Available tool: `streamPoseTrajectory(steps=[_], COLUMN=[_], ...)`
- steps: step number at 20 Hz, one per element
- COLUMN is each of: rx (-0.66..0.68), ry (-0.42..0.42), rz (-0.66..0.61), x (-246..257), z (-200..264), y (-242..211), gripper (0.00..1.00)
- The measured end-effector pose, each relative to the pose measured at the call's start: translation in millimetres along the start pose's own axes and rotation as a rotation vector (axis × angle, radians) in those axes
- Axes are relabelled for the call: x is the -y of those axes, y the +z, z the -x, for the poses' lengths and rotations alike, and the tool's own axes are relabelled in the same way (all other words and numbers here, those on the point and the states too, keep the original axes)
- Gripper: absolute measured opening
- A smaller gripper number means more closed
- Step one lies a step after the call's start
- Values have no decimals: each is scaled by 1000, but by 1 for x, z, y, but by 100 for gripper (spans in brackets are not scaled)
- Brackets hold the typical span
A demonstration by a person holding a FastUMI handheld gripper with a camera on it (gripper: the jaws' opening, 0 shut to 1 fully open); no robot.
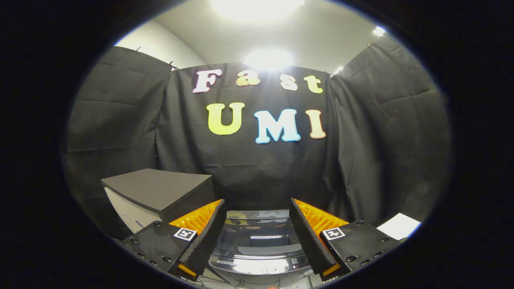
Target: Put the clothes into the washing machine and then close the washing machine lid.
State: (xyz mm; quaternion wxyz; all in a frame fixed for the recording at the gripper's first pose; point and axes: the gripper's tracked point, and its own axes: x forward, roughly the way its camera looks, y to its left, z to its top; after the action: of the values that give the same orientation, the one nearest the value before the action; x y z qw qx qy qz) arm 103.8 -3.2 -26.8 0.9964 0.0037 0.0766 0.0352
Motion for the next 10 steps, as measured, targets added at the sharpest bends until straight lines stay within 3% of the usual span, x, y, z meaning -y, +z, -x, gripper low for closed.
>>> streamPoseTrajectory(steps=[10], rx=[16], ry=[5], rz=[62], x=[-27], z=[30], y=[-8], gripper=[98])
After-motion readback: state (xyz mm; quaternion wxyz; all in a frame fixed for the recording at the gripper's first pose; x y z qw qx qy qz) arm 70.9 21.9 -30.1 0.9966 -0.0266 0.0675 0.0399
